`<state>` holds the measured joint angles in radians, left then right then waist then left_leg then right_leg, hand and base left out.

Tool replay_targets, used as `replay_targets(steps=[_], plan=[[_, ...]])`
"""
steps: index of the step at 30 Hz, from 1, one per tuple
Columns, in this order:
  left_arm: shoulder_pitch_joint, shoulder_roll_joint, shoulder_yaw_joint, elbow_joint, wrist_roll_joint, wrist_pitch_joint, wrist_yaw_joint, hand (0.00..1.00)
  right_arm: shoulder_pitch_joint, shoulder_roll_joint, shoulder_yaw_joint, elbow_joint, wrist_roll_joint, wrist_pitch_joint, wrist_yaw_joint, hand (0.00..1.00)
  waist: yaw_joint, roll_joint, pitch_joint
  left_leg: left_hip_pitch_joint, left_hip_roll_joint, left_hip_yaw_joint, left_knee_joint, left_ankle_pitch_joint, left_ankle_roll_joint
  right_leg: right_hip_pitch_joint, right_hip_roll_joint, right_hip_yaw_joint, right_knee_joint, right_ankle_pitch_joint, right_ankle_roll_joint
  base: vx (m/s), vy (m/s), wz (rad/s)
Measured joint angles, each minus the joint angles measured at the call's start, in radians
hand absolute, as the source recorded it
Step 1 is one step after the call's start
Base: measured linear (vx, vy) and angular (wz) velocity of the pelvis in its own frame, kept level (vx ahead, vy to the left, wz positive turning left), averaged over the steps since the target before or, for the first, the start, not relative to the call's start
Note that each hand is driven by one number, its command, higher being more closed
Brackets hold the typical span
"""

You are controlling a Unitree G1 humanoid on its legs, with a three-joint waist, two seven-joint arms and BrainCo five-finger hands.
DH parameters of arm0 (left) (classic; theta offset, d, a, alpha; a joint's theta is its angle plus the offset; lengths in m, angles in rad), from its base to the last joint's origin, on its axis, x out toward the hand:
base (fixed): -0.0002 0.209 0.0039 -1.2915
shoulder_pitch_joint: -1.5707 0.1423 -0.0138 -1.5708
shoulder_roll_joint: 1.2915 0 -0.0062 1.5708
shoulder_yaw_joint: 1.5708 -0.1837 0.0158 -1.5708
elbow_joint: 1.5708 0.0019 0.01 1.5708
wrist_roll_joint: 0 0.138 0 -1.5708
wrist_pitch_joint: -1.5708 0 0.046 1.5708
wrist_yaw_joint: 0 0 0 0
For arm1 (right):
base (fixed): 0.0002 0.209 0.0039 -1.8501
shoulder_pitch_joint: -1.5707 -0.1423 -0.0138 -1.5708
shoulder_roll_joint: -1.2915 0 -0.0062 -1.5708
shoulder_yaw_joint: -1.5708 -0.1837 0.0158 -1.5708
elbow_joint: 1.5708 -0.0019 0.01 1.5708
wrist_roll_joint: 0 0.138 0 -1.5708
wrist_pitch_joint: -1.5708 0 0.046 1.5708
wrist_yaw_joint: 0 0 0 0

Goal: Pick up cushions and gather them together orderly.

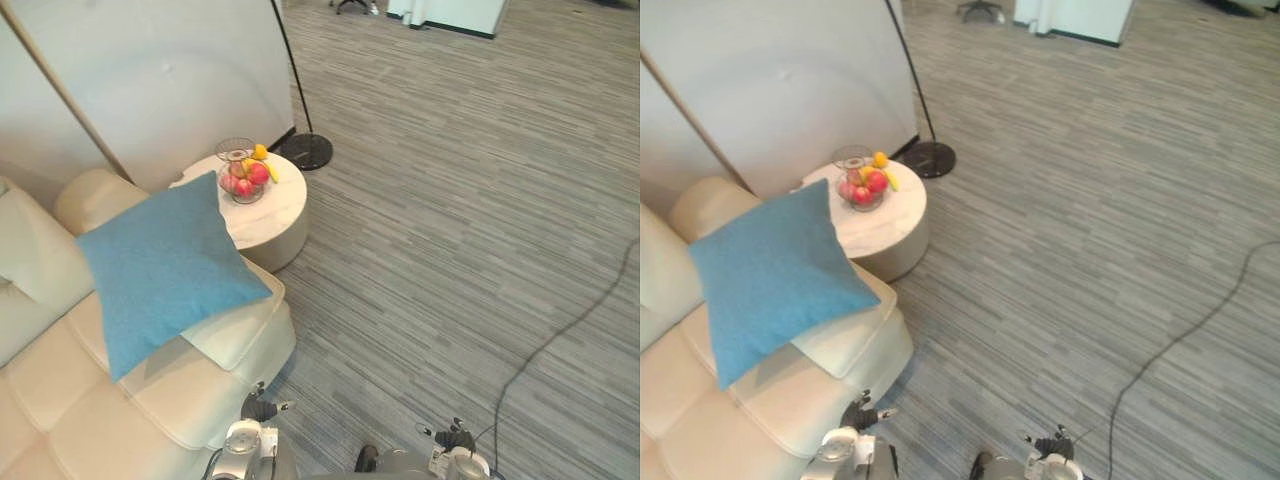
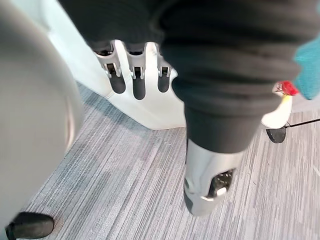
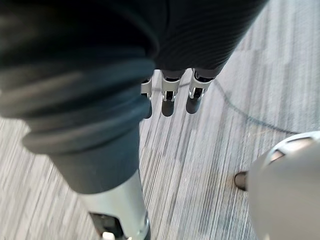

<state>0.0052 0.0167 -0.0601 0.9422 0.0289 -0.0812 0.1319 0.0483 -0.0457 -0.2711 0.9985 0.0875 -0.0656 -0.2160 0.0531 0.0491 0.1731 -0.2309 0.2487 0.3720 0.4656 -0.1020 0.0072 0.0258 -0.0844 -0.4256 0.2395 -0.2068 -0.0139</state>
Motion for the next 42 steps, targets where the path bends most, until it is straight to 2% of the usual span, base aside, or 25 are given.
replay_targets(steps=[1, 3, 5, 6, 8, 10, 11, 12, 14, 16, 18, 19, 20, 21, 22, 25, 27, 28, 29, 31, 32, 33, 34, 36, 42], plan=[[-0.003, 0.003, -0.014, 0.011, 0.0, 0.0, -0.001, 0.0, 0.006, -0.006, -0.002, 0.005, 0.0, 0.001, -0.001, 0.0, -0.003, 0.003, -0.003, -0.009, -0.005, 0.054, -0.029, 0.012, -0.003, 0.005, -0.001, -0.022, -0.001, -0.008, 0.014, 0.26, 0.042, 1.23], [-0.013, 0.019, -0.039, 0.02, 0.008, 0.0, -0.001, 0.0, 0.021, 0.008, -0.005, 0.009, 0.002, 0.005, -0.002, 0.0, -0.015, -0.018, -0.012, -0.004, -0.047, 0.119, -0.106, 0.026, 0.009, 0.014, -0.034, -0.09, -0.017, -0.011, 0.034, 0.26, 0.086, 1.26], [-0.019, 0.03, -0.041, 0.022, 0.007, 0.0, -0.001, 0.0, 0.007, 0.008, -0.003, 0.022, 0.001, 0.006, -0.001, 0.0, -0.005, -0.026, -0.01, -0.002, -0.075, 0.11, -0.146, 0.026, 0.009, 0.034, -0.036, -0.12, -0.049, 0.0, 0.053, 0.2, 0.082, 0.7], [-0.019, 0.037, -0.043, 0.023, 0.006, 0.0, -0.001, 0.0, -0.002, 0.007, 0.0, 0.028, 0.0, 0.005, 0.0, 0.0, 0.005, -0.035, -0.008, 0.02, -0.096, 0.107, -0.165, 0.026, 0.009, 0.057, -0.045, -0.117, -0.057, 0.004, 0.06, 0.16, 0.079, 0.39], [-0.009, 0.047, -0.041, 0.032, 0.006, 0.0, -0.002, 0.0, -0.01, 0.006, 0.001, 0.04, -0.001, 0.004, 0.001, 0.0, 0.004, -0.041, -0.008, 0.08, -0.131, 0.102, -0.204, 0.024, 0.011, 0.086, -0.075, -0.117, -0.01, 0.001, 0.068, 0.14, 0.104, 0.26], [-0.001, 0.049, -0.037, 0.053, 0.005, 0.0, -0.003, 0.0, -0.007, 0.005, 0.001, 0.042, -0.001, 0.005, 0.002, 0.0, -0.001, -0.034, -0.013, 0.119, -0.156, 0.068, -0.232, -0.008, 0.015, 0.031, -0.137, -0.101, 0.23, -0.007, 0.081, 0.08, 0.108, 0.43], [-0.001, 0.055, -0.038, 0.051, 0.005, 0.0, -0.003, 0.0, -0.006, 0.006, 0.001, 0.042, -0.001, 0.005, 0.002, 0.0, -0.002, -0.039, -0.015, 0.137, -0.168, 0.046, -0.241, -0.016, 0.019, -0.01, -0.176, -0.077, 0.352, -0.002, 0.085, 0.11, 0.054, 0.66], [-0.001, 0.067, -0.041, 0.05, 0.005, 0.0, -0.004, 0.0, -0.002, 0.009, 0.001, 0.042, 0.002, 0.004, 0.005, 0.0, -0.012, -0.061, -0.008, 0.16, -0.193, 0.012, -0.248, -0.029, 0.032, -0.071, -0.216, -0.016, 0.503, 0.018, 0.084, 0.11, -0.025, 0.88], [0.01, 0.092, -0.047, 0.053, 0.006, 0.001, -0.003, 0.0, -0.001, 0.019, 0.007, 0.04, 0.0, 0.002, 0.011, 0.0, -0.032, -0.076, -0.013, 0.164, -0.199, -0.059, -0.246, -0.04, 0.027, -0.119, -0.17, 0.102, 0.526, -0.062, 0.09, 0.1, -0.043, 1.06], [0.014, 0.098, -0.045, 0.053, 0.006, 0.0, -0.003, 0.0, 0.003, 0.018, 0.008, 0.04, 0.002, -0.004, 0.01, 0.0, -0.034, -0.08, -0.014, 0.166, -0.198, -0.122, -0.247, -0.036, 0.033, -0.15, -0.109, 0.173, 0.445, -0.091, 0.08, 0.12, -0.056, 1.0], [0.015, 0.092, -0.035, 0.054, 0.006, 0.001, -0.002, 0.0, 0.001, 0.016, 0.009, 0.038, 0.006, -0.012, 0.011, 0.0, -0.038, -0.073, -0.013, 0.165, -0.197, -0.197, -0.247, -0.035, 0.024, -0.181, -0.029, 0.301, 0.312, -0.092, 0.077, 0.14, -0.102, 1.07], [0.015, 0.091, -0.035, 0.054, 0.006, 0.0, -0.002, 0.0, 0.001, 0.016, 0.009, 0.039, 0.016, -0.015, 0.012, 0.0, -0.042, -0.073, -0.013, 0.164, -0.197, -0.225, -0.246, -0.035, 0.015, -0.181, -0.005, 0.35, 0.242, -0.073, 0.08, 0.14, -0.142, 1.12], [0.013, 0.093, -0.034, 0.053, 0.006, 0.0, -0.002, 0.0, 0.005, 0.019, 0.009, 0.041, 0.032, -0.015, 0.013, 0.0, -0.042, -0.082, -0.016, 0.16, -0.207, -0.255, -0.232, -0.037, -0.007, -0.172, 0.008, 0.391, 0.145, -0.016, 0.073, 0.15, -0.177, 1.05], [0.009, 0.1, -0.033, 0.053, 0.007, -0.001, -0.002, 0.0, 0.015, 0.025, 0.008, 0.041, 0.032, -0.017, 0.013, 0.0, -0.04, -0.103, -0.016, 0.155, -0.227, -0.274, -0.217, -0.043, -0.023, -0.164, -0.009, 0.397, 0.084, 0.071, 0.059, 0.14, -0.203, 0.93], [0.007, 0.089, -0.016, 0.062, 0.007, 0.0, -0.001, 0.0, 0.012, 0.028, -0.001, 0.04, 0.038, -0.018, 0.016, 0.0, -0.038, -0.097, -0.014, 0.157, -0.221, -0.292, -0.201, -0.051, -0.034, -0.153, -0.013, 0.372, 0.107, 0.062, 0.055, 0.14, -0.217, 0.67], [0.011, 0.043, 0.017, 0.059, 0.007, -0.002, -0.001, 0.0, 0.017, 0.022, 0.0, 0.032, 0.034, -0.018, 0.019, 0.0, -0.027, -0.049, -0.042, 0.125, -0.192, -0.336, -0.214, -0.046, -0.058, -0.141, 0.006, 0.296, 0.05, 0.057, 0.046, 0.16, -0.195, 0.53], [0.01, 0.014, 0.035, 0.053, 0.007, -0.002, -0.003, 0.0, 0.029, 0.024, 0.0, 0.014, 0.037, -0.018, 0.02, 0.0, -0.026, -0.043, -0.041, 0.127, -0.173, -0.347, -0.233, -0.03, -0.08, -0.105, 0.011, 0.233, 0.023, 0.058, 0.044, 0.15, -0.143, 0.85], [0.008, 0.007, 0.035, 0.045, 0.007, -0.002, -0.005, 0.0, 0.04, 0.033, 0.0, -0.002, 0.037, -0.018, 0.02, 0.0, -0.023, -0.05, -0.037, 0.128, -0.169, -0.357, -0.238, -0.024, -0.087, -0.079, 0.013, 0.201, 0.009, 0.058, 0.044, 0.12, -0.122, 0.8], [0.006, 0.006, 0.035, 0.041, 0.007, -0.002, -0.006, 0.0, 0.04, 0.037, 0.001, -0.003, 0.037, -0.019, 0.02, 0.0, -0.021, -0.05, -0.036, 0.129, -0.167, -0.355, -0.237, -0.02, -0.087, -0.065, 0.013, 0.184, 0.002, 0.057, 0.044, 0.09, -0.095, 0.74], [0.005, 0.006, 0.035, 0.026, 0.008, -0.002, -0.009, 0.0, 0.039, 0.047, 0.002, -0.004, 0.037, -0.022, 0.021, 0.0, -0.018, -0.067, -0.034, 0.118, -0.168, -0.351, -0.231, -0.012, -0.083, -0.05, 0.006, 0.142, -0.004, 0.053, 0.043, 0.05, -0.033, 0.57], [0.005, 0.006, 0.035, 0.024, 0.008, -0.002, -0.009, 0.0, 0.039, 0.048, 0.002, -0.004, 0.037, -0.023, 0.022, 0.0, -0.017, -0.073, -0.036, 0.1, -0.167, -0.329, -0.218, -0.01, -0.077, -0.049, -0.004, 0.123, -0.007, 0.05, 0.043, 0.03, 0.049, 0.56], [0.001, 0.003, 0.035, 0.023, 0.008, -0.002, -0.01, 0.0, 0.041, 0.054, 0.002, -0.007, 0.037, -0.024, 0.022, 0.0, -0.02, -0.073, -0.034, 0.088, -0.151, -0.254, -0.193, -0.023, -0.053, -0.038, -0.01, 0.102, -0.018, 0.05, 0.043, 0.02, 0.081, 0.46], [-0.011, -0.001, 0.041, 0.022, 0.009, -0.002, -0.01, 0.0, 0.044, 0.051, 0.002, -0.009, 0.037, -0.024, 0.022, 0.0, -0.015, -0.071, -0.03, 0.085, -0.135, -0.205, -0.168, -0.038, -0.042, -0.032, -0.011, 0.102, -0.017, 0.05, 0.044, 0.0, 0.085, 0.23], [-0.005, -0.003, 0.043, 0.022, 0.009, -0.002, -0.01, 0.0, 0.056, 0.051, 0.009, -0.049, 0.037, -0.024, 0.022, 0.0, 0.0, -0.068, -0.028, 0.076, -0.143, -0.201, -0.147, -0.044, -0.043, -0.024, -0.017, 0.111, -0.013, 0.044, 0.054, -0.03, 0.088, 0.03], [0.003, 0.009, 0.04, 0.029, 0.008, -0.002, -0.009, 0.0, 0.06, 0.051, 0.025, -0.071, 0.032, -0.023, 0.022, 0.0, -0.001, -0.069, -0.043, 0.095, -0.173, -0.177, -0.197, -0.026, -0.033, -0.055, -0.043, 0.139, -0.005, 0.047, 0.064, -0.04, 0.061, -0.06]])
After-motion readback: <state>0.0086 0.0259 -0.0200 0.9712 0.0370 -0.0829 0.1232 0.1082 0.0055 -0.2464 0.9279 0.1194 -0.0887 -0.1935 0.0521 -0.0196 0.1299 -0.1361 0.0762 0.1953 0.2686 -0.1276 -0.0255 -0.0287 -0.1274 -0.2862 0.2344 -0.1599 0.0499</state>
